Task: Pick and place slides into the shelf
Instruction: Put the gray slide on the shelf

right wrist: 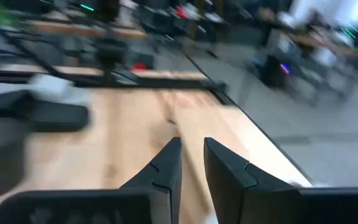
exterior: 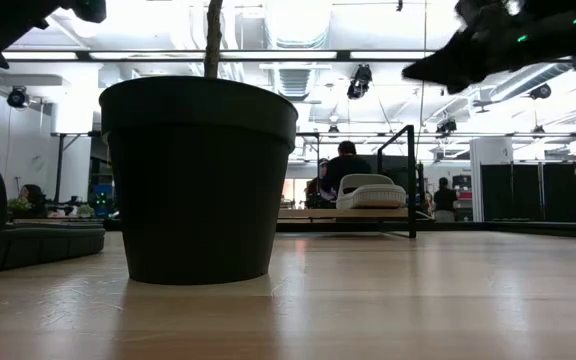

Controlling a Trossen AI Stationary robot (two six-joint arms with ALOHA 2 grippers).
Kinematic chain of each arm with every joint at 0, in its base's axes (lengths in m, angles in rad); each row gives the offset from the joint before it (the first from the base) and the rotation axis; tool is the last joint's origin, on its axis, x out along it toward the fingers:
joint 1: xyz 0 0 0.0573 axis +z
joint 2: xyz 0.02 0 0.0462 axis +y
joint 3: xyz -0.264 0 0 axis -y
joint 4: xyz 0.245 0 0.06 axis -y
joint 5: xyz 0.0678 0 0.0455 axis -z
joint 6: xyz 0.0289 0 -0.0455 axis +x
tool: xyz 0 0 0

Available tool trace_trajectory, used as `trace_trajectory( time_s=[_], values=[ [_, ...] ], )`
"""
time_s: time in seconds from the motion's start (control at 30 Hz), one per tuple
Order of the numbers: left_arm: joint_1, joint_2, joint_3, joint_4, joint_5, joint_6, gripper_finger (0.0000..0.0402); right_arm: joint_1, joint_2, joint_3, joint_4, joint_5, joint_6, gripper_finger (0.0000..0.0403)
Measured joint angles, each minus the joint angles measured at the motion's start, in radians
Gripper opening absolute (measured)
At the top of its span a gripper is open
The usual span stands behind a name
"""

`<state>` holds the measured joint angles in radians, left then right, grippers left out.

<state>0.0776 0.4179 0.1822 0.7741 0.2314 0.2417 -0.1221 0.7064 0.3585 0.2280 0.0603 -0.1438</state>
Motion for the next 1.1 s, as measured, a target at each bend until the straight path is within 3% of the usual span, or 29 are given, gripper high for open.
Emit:
trace_trajectory(
  time_s=[0.07, 0.2, 0.33, 0.47, 0.6, 0.7, 1.1],
  values=[
    [0.000, 0.003, 0.000, -0.002, 0.000, 0.000, 0.0124, 0.043, -0.078, -0.035, -0.004, -0.011, -0.033, 0.0059],
    [0.000, 0.015, 0.000, -0.006, 0.000, -0.001, 0.0124, 0.101, -0.252, -0.101, 0.001, 0.068, -0.037, 0.0059],
    [0.000, 0.030, 0.000, -0.005, 0.000, 0.000, 0.0124, 0.139, -0.411, -0.119, -0.043, 0.037, -0.032, 0.0059],
    [0.000, 0.034, 0.000, 0.002, -0.001, 0.000, 0.0124, 0.150, -0.522, -0.076, -0.220, 0.093, 0.020, 0.0059],
    [0.000, 0.043, 0.000, -0.007, -0.001, -0.007, 0.0124, 0.150, -0.563, -0.025, -0.401, 0.129, 0.097, 0.0059],
    [0.000, 0.061, 0.000, -0.004, -0.001, -0.002, 0.0124, 0.151, -0.570, -0.022, -0.391, 0.066, 0.106, 0.0059],
    [-0.001, 0.147, 0.017, 0.074, 0.007, -0.043, 0.0124, 0.150, -0.546, -0.023, -0.380, 0.071, 0.102, 0.0059]
  ],
)
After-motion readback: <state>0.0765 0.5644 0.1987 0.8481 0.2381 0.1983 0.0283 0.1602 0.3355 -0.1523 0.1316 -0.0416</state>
